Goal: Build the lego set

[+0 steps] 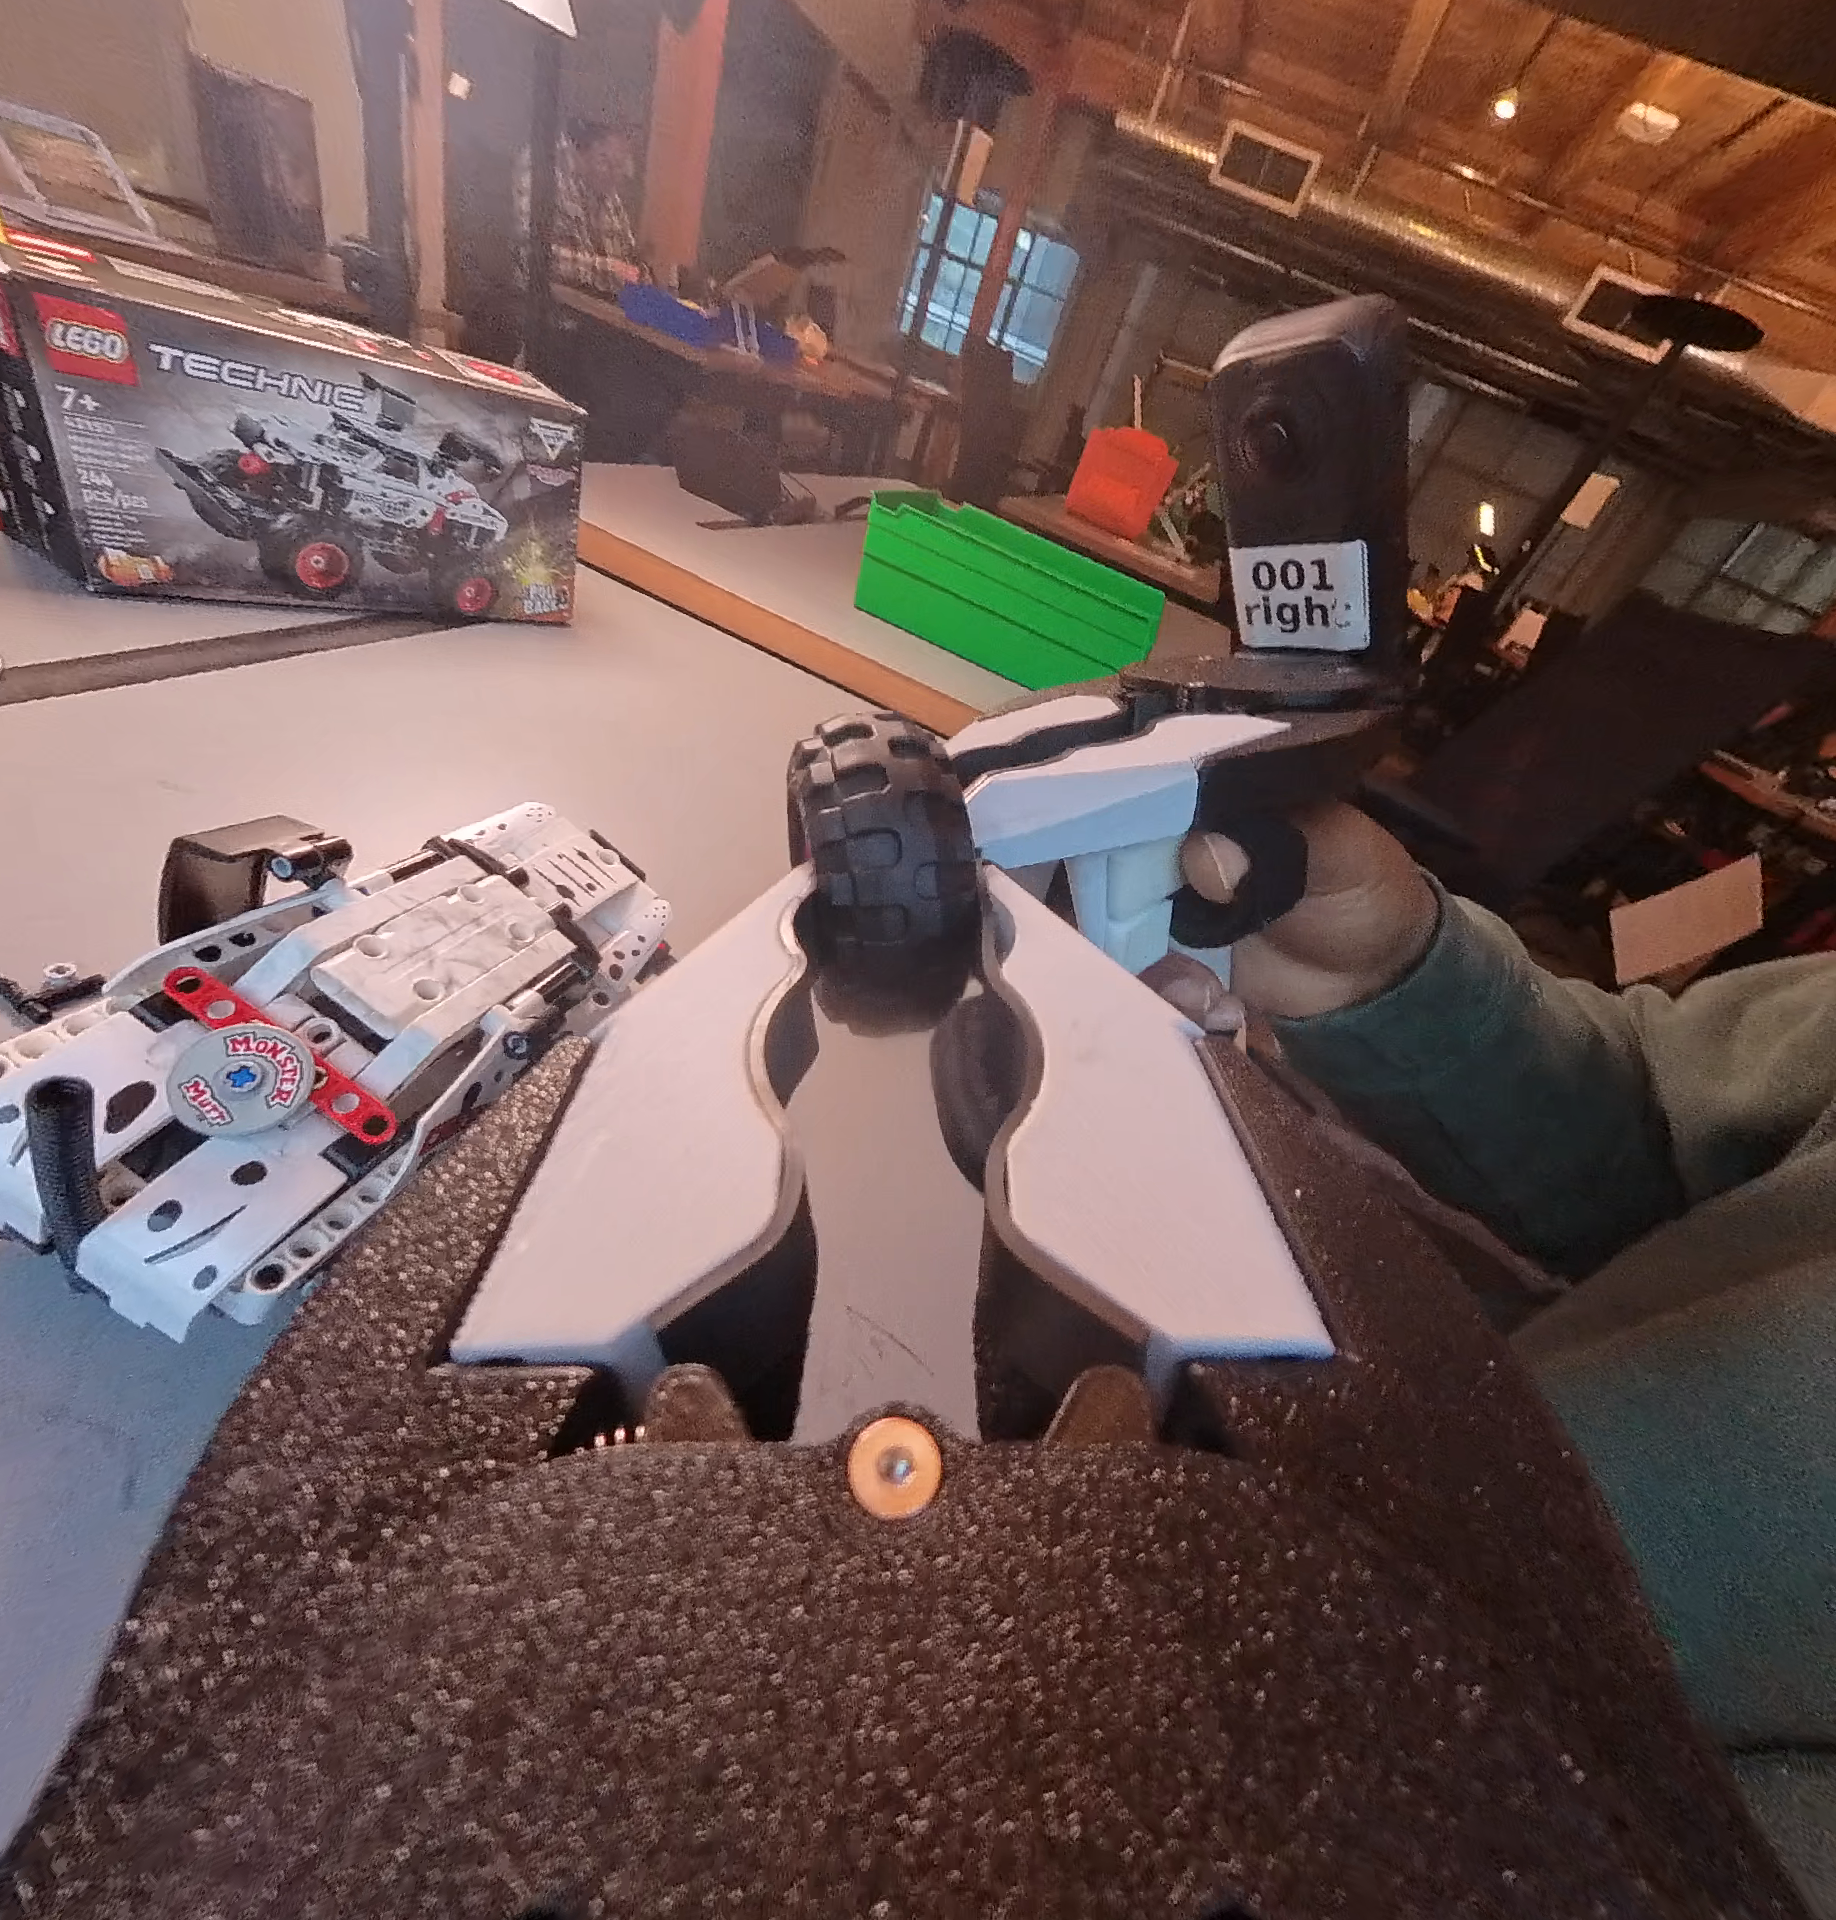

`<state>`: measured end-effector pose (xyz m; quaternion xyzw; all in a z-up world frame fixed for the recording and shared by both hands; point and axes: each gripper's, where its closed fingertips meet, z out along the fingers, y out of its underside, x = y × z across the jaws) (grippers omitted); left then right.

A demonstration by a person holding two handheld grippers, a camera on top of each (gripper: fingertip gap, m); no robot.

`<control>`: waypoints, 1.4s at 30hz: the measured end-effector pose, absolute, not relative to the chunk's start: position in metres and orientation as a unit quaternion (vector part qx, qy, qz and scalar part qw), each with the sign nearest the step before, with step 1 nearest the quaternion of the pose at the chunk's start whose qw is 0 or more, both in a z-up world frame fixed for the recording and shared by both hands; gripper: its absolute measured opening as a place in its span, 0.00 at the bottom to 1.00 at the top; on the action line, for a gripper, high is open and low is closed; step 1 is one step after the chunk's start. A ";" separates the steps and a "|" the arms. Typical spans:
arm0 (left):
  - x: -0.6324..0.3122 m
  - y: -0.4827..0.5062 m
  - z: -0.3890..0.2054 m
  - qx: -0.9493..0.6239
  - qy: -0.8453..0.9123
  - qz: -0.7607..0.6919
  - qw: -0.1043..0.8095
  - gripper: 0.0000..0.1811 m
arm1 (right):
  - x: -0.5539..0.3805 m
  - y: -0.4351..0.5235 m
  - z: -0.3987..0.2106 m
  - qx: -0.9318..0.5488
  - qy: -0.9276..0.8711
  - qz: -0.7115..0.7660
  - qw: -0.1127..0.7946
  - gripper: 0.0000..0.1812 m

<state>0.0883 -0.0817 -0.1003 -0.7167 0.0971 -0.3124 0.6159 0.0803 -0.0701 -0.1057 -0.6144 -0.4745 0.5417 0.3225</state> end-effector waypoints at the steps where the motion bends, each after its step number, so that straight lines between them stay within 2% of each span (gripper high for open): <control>1: 0.087 -0.081 -0.100 -0.711 0.088 -0.310 0.625 0.13 | 0.080 -0.069 -0.107 -0.619 -0.466 0.542 0.326 0.08; 9: 0.089 -0.088 -0.085 -0.659 0.059 -0.388 0.641 0.12 | 0.082 -0.074 -0.095 -0.586 -0.456 0.572 0.348 0.05; 13: 0.091 -0.100 -0.071 -0.624 0.065 -0.458 0.630 0.11 | 0.087 -0.086 -0.080 -0.558 -0.465 0.610 0.316 0.01; 22: 0.097 -0.114 -0.061 -0.571 0.086 -0.550 0.603 0.12 | 0.093 -0.100 -0.070 -0.528 -0.455 0.665 0.268 0.01; 24: 0.098 -0.119 -0.061 -0.562 0.103 -0.570 0.591 0.12 | 0.096 -0.108 -0.068 -0.515 -0.451 0.692 0.230 0.02; 25: 0.096 -0.118 -0.063 -0.565 0.102 -0.568 0.589 0.12 | 0.095 -0.109 -0.069 -0.513 -0.451 0.693 0.231 0.04; 28: 0.083 -0.115 -0.055 -0.534 0.064 -0.609 0.583 0.13 | 0.092 -0.101 -0.070 -0.515 -0.455 0.664 0.295 0.00; 29: 0.081 -0.112 -0.055 -0.533 0.050 -0.613 0.582 0.13 | 0.091 -0.102 -0.075 -0.514 -0.477 0.647 0.301 0.01; 30: 0.079 -0.109 -0.057 -0.535 0.040 -0.610 0.583 0.13 | 0.092 -0.102 -0.075 -0.509 -0.488 0.640 0.306 0.10; 31: 0.078 -0.109 -0.058 -0.532 0.033 -0.616 0.581 0.13 | 0.094 -0.102 -0.072 -0.500 -0.491 0.641 0.314 0.13; 35: 0.067 -0.107 -0.059 -0.509 -0.011 -0.647 0.568 0.13 | 0.099 -0.095 -0.072 -0.481 -0.535 0.583 0.378 0.17; 39: 0.063 -0.105 -0.063 -0.491 -0.038 -0.670 0.555 0.14 | 0.094 -0.100 -0.084 -0.463 -0.582 0.522 0.416 0.35; 42: 0.065 -0.106 -0.069 -0.478 -0.057 -0.695 0.533 0.14 | 0.085 -0.100 -0.090 -0.443 -0.608 0.476 0.455 0.39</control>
